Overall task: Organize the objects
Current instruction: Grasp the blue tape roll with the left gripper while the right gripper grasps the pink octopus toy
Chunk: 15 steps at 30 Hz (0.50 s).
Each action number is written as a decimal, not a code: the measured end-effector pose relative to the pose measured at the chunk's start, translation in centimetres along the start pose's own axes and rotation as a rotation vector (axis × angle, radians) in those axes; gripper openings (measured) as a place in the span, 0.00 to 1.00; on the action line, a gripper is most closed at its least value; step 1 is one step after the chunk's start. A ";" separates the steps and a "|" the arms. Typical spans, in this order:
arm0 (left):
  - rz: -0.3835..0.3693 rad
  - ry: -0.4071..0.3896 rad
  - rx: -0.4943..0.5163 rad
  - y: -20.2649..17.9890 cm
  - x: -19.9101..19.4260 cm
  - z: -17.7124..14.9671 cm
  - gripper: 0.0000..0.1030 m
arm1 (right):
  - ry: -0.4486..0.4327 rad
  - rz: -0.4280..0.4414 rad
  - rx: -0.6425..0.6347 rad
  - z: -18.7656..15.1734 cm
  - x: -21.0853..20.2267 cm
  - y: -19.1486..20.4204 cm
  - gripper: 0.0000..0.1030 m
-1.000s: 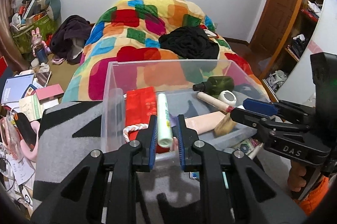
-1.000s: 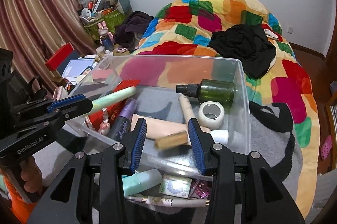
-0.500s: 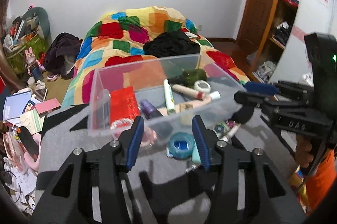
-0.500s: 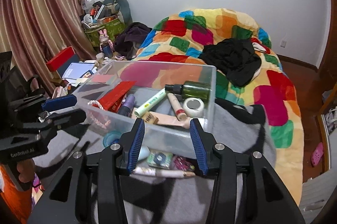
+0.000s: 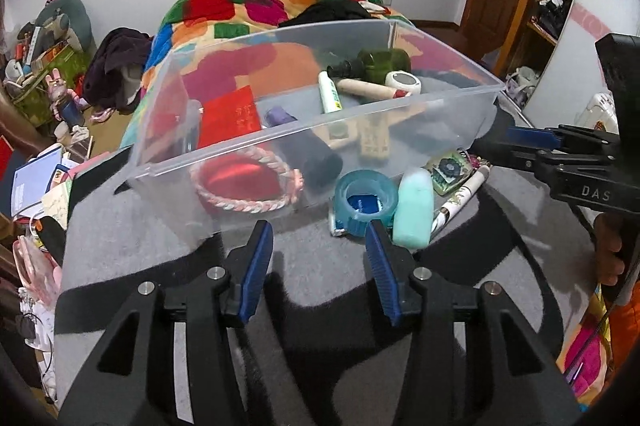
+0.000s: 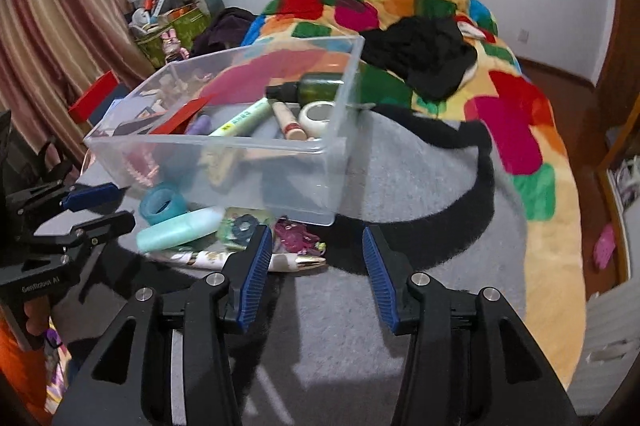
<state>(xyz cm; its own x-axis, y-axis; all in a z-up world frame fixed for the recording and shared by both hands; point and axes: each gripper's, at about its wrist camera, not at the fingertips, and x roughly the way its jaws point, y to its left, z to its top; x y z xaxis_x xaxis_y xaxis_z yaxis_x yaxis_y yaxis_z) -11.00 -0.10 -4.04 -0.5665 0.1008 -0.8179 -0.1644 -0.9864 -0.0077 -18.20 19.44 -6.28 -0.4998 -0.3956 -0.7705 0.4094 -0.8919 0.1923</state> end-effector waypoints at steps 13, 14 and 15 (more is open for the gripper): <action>-0.024 0.040 0.018 -1.9 1.7 0.6 0.47 | 0.068 -0.015 -0.018 0.2 2.2 0.7 0.42; -0.027 0.036 0.012 -1.8 1.6 0.7 0.47 | 0.070 -0.017 -0.027 0.2 2.3 0.9 0.42; -0.029 0.031 0.005 -1.9 1.6 0.7 0.47 | 0.072 -0.018 -0.036 0.2 2.3 1.0 0.42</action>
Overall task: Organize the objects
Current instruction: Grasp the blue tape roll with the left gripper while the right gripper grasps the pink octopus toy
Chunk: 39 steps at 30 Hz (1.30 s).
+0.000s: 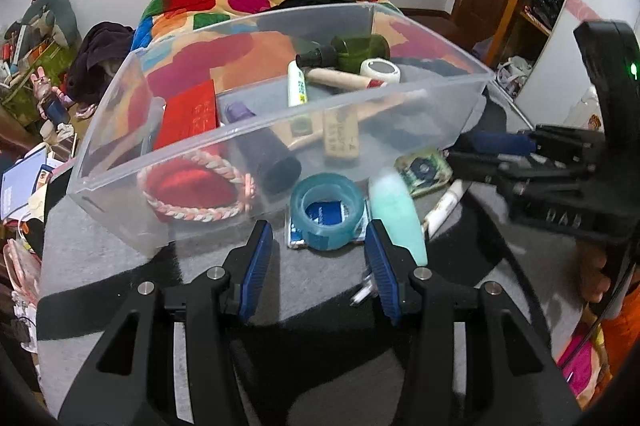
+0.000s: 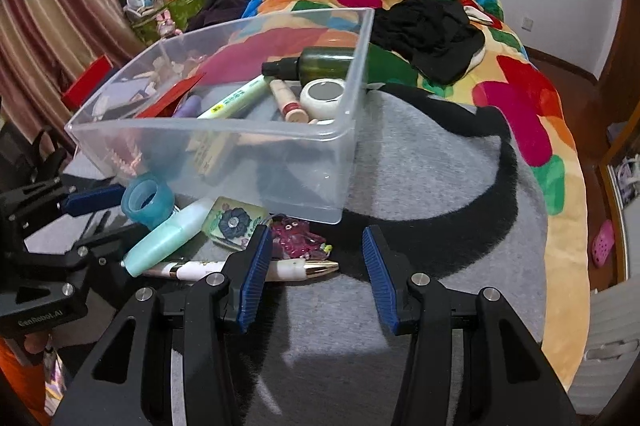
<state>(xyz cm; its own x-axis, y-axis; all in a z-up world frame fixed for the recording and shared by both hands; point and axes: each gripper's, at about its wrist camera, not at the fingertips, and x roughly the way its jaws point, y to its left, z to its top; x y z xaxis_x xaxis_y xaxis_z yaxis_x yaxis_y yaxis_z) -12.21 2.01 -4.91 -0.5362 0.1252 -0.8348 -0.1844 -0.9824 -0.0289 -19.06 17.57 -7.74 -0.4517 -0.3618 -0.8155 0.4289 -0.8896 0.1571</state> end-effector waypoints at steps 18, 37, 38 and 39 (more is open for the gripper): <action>-0.007 -0.082 -0.040 0.7 -1.4 -0.5 0.36 | -0.026 0.113 -0.045 -0.9 -1.3 0.7 0.07; -0.011 -0.208 -0.077 2.4 -6.4 -1.7 0.36 | 0.014 -0.007 -0.105 -0.2 0.3 1.6 0.29; -0.011 -0.215 -0.079 2.6 -6.6 -1.8 0.36 | 0.017 -0.007 -0.105 -0.1 0.4 1.5 0.29; -0.012 -0.222 -0.082 2.7 -6.8 -1.7 0.36 | 0.021 -0.003 -0.105 -0.1 0.4 1.4 0.29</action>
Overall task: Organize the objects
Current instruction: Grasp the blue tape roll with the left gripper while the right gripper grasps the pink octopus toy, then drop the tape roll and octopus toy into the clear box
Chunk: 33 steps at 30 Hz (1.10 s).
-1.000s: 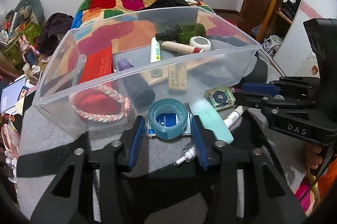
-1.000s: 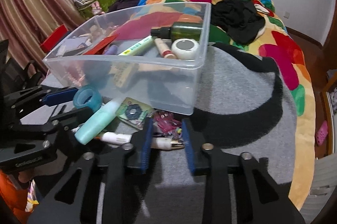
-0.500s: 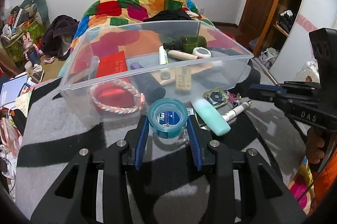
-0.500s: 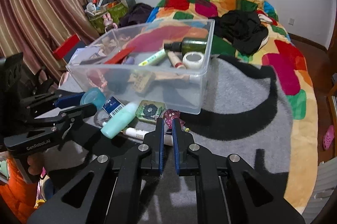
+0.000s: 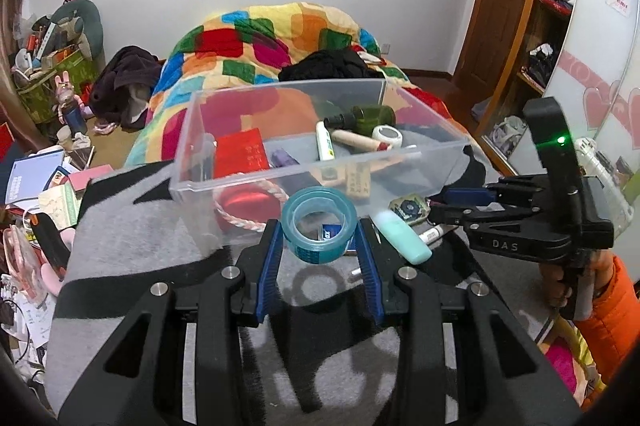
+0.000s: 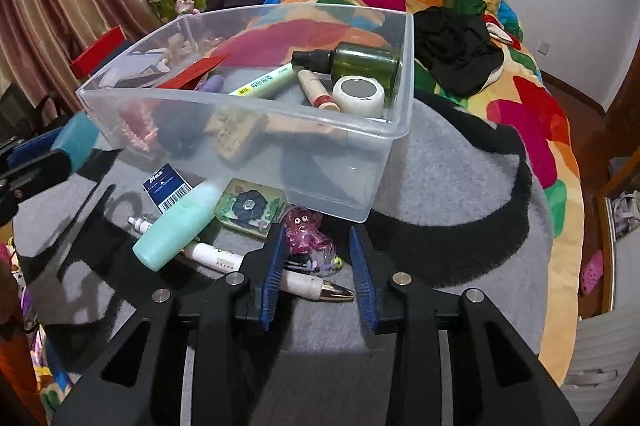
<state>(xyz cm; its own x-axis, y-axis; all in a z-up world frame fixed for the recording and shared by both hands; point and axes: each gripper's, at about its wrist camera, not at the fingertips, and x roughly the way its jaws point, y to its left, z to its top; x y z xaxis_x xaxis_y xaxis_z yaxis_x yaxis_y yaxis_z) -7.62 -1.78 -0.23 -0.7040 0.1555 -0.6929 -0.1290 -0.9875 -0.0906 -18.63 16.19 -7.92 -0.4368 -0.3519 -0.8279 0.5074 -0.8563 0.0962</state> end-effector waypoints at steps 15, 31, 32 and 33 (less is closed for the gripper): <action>0.022 -0.063 -0.026 1.2 -1.1 1.9 0.36 | -0.058 0.073 0.004 -0.1 -2.2 0.5 0.21; 0.059 -0.114 -0.080 3.0 -0.5 5.4 0.36 | -0.367 0.139 0.084 5.6 -10.5 1.6 0.21; 0.059 -0.113 -0.084 3.2 -0.3 5.5 0.36 | -0.374 0.136 0.089 5.9 -10.6 1.5 0.21; 0.060 -0.111 -0.087 3.4 -0.1 5.6 0.36 | -0.378 0.138 0.096 6.2 -10.6 1.5 0.21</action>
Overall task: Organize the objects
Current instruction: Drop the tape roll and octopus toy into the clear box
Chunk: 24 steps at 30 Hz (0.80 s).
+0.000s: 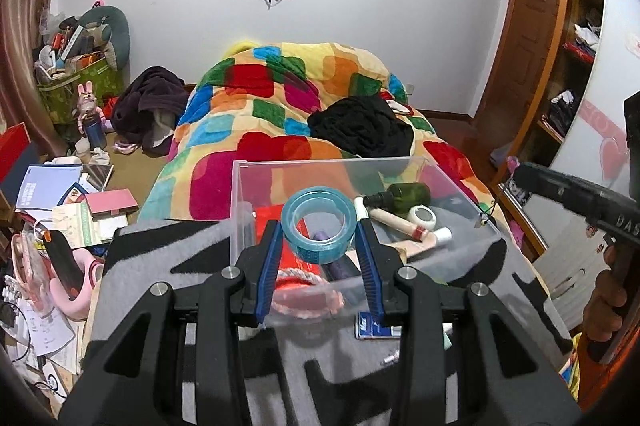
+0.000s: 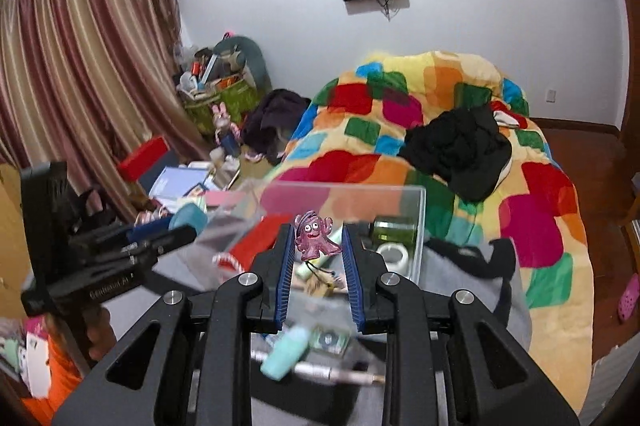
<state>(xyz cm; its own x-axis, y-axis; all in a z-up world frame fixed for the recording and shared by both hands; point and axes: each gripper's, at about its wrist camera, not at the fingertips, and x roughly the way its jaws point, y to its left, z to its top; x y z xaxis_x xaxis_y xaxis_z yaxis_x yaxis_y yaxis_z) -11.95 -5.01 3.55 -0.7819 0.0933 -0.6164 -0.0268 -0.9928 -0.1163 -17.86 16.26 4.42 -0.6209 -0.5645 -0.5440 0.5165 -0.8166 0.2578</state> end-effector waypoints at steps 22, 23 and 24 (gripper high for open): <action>-0.028 0.118 0.061 -1.8 4.0 -1.4 0.46 | 0.215 -0.097 -0.066 -3.3 7.1 -1.8 0.24; -0.027 0.112 0.065 -2.0 3.7 -1.5 0.50 | 0.212 -0.102 -0.068 -3.3 7.0 -1.8 0.27; -0.028 0.104 0.071 -2.2 3.4 -1.5 0.53 | 0.208 -0.109 -0.072 -3.3 6.8 -1.7 0.31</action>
<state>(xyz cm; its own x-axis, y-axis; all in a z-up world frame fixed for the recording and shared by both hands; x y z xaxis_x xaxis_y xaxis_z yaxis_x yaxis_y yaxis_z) -13.64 -2.41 0.52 -0.7112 0.1246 -0.6919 -0.0943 -0.9922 -0.0817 -20.99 14.22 -2.39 -0.5445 -0.4308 -0.7197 0.4985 -0.8563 0.1354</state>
